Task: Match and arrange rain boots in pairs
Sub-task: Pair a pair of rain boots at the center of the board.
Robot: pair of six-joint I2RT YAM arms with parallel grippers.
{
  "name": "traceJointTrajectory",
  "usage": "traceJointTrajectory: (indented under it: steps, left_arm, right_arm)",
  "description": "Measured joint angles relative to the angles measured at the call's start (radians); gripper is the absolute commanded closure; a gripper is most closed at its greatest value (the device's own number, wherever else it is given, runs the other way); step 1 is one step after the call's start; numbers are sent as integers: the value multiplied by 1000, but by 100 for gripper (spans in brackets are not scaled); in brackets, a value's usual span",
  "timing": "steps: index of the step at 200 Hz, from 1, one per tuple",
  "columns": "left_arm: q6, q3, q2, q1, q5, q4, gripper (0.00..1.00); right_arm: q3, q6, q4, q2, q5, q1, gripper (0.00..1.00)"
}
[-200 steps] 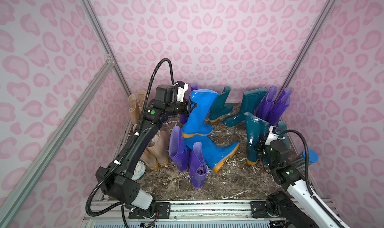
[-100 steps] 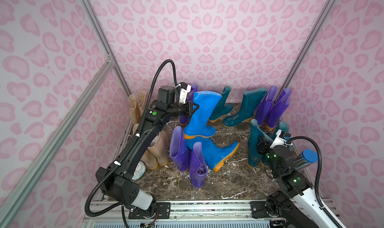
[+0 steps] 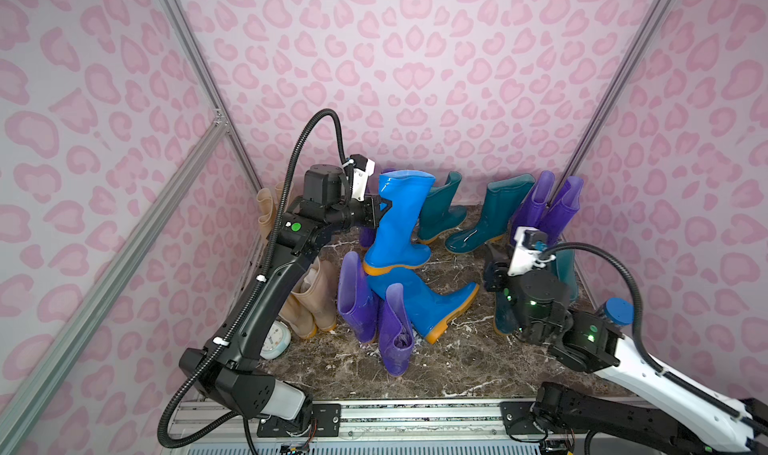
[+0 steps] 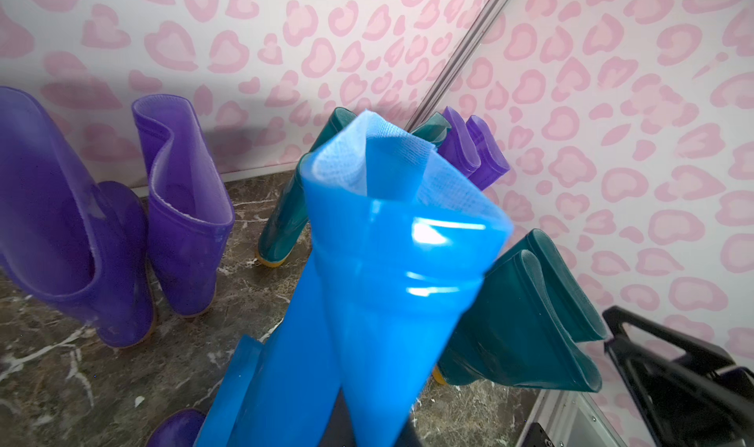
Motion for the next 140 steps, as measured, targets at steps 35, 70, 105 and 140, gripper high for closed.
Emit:
traceJointTrajectory:
  steps: [35,70,105,140]
  left_arm:
    - [0,65,13,21,-24,-20,98]
    - [0,130,45,26,-43,-41,98]
    - [0,161,65,32,-57,-56,98]
    - [-2,167,80,32,-57,-59,98]
  right_arm:
    - [-11,-64,74,195,-91,57,76]
    - [-72,-87,150,328,-224,58,68]
    - [-98,-90,185,477,-347,37,53]
    - [-95,-79,217,593,-465,-31,34]
